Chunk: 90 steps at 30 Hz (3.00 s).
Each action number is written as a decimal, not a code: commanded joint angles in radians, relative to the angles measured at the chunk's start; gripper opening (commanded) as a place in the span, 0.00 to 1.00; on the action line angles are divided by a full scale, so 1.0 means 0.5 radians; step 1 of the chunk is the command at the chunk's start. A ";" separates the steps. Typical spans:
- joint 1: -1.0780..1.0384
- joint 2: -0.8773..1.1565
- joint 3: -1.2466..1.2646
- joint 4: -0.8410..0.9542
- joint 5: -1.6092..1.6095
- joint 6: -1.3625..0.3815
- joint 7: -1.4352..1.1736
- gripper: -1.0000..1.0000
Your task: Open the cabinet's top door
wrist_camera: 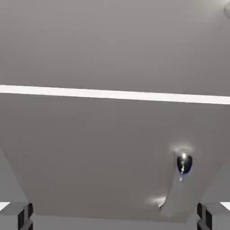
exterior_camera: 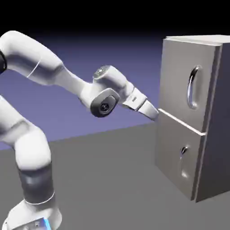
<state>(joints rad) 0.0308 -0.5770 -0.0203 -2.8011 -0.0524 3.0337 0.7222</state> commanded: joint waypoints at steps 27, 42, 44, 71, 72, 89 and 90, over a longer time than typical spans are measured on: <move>0.840 -0.312 -0.909 0.396 -2.349 -0.149 -0.841 1.00; 1.306 -0.486 -1.415 0.617 -3.653 -0.231 -1.309 1.00; 1.368 -0.509 -1.482 0.646 -3.827 -0.242 -1.371 1.00; 2.311 -0.667 -2.370 1.173 -5.682 -0.386 -2.009 1.00; 2.383 -0.646 -2.415 1.227 -5.689 -0.393 -2.005 1.00; 1.375 -0.025 -1.576 0.897 -5.690 -0.586 -1.157 0.00; 1.302 0.001 -1.510 0.886 -5.689 -0.588 -1.113 0.00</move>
<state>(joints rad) 0.6817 -0.5768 -0.7752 -2.3578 -2.8973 2.7393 0.1659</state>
